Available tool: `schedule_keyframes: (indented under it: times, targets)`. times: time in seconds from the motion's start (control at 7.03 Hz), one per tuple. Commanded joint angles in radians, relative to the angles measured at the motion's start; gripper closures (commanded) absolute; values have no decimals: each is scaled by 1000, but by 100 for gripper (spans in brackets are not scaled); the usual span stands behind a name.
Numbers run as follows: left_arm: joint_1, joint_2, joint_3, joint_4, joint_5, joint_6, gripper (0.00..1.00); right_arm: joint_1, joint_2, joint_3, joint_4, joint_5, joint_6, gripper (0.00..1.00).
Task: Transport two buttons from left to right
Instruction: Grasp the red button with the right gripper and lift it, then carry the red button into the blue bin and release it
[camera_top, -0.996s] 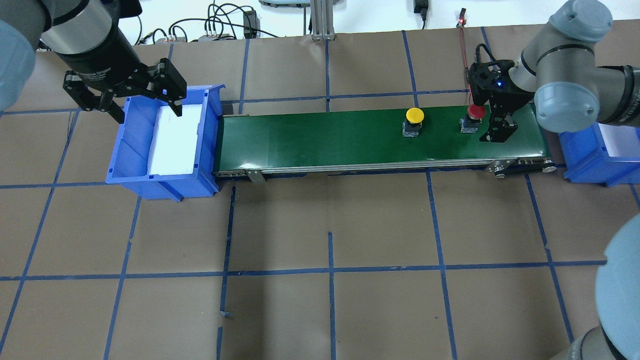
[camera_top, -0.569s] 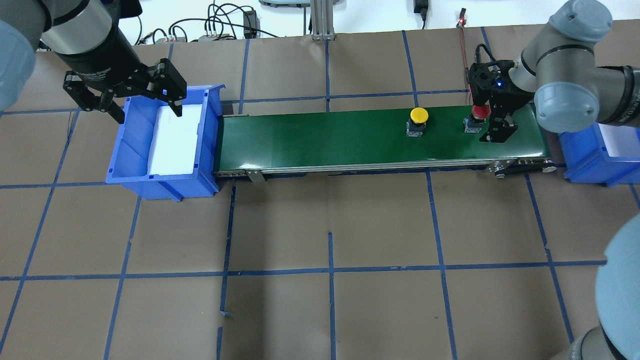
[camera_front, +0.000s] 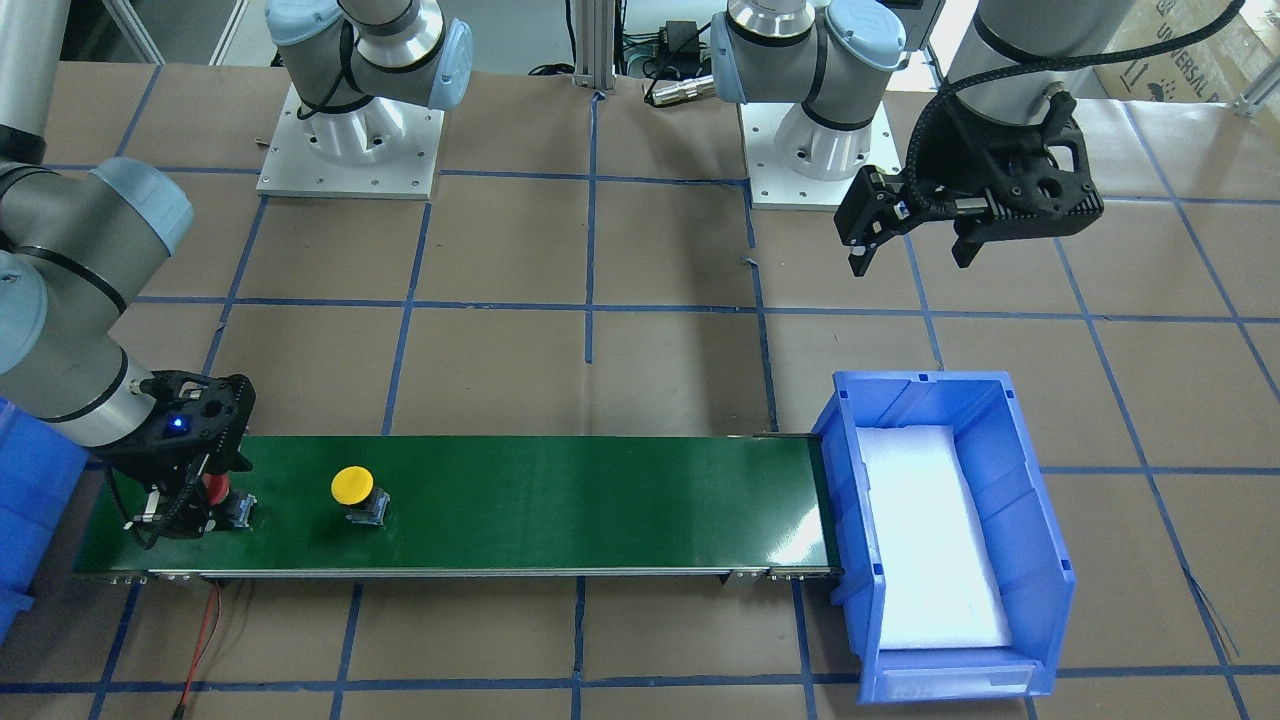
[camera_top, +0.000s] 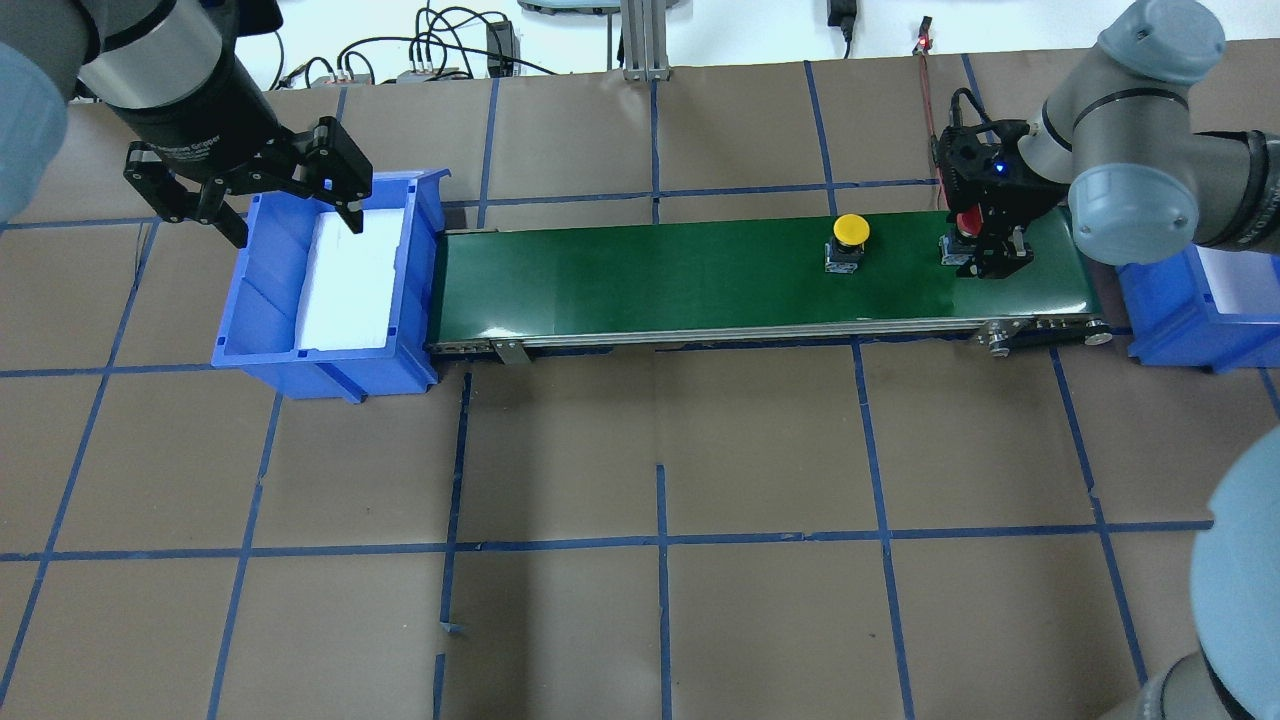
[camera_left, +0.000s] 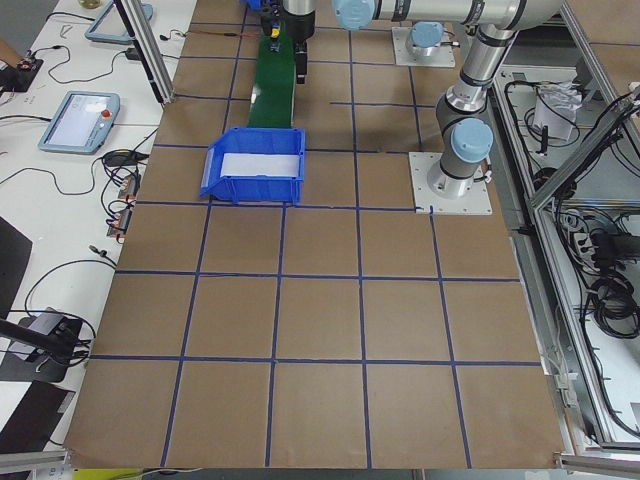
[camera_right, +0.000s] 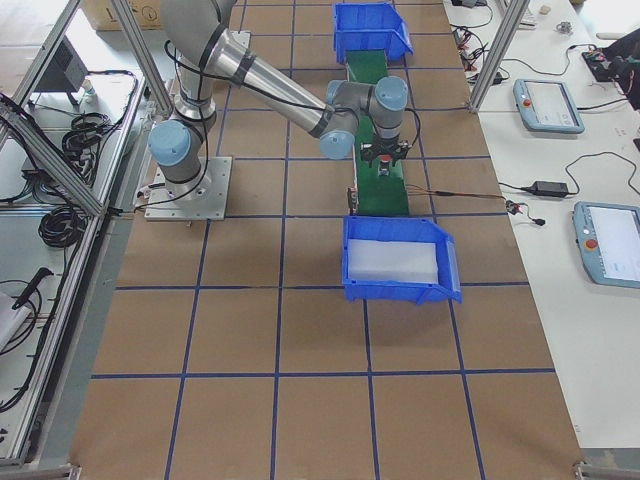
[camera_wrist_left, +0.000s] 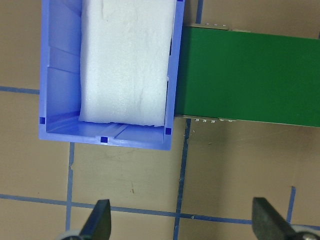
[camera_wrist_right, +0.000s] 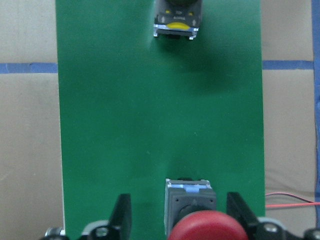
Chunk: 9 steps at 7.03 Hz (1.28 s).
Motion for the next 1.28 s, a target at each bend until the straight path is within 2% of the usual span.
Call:
schedule_keyframes:
  times: [0.0, 0.28, 0.43, 0.71, 1.0, 1.14]
  targets:
    - [0, -1, 0, 0, 1, 0, 0, 0, -6, 1, -25, -11, -7, 88]
    - [0, -1, 0, 0, 1, 0, 0, -11, -17, -63, -24, -68, -16, 90]
    - [0, -1, 0, 0, 3, 0, 0, -59, -17, -146, 5, -69, -50, 90]
    - [-2, -2, 2, 0, 3, 2, 0, -217, -6, -243, 65, -51, -64, 90]
    - [-2, -4, 3, 0, 1, 3, 0, -309, 70, -350, 114, -51, -207, 90]
    - [-2, -4, 3, 0, 1, 3, 0, -351, 119, -361, 128, -50, -296, 90]
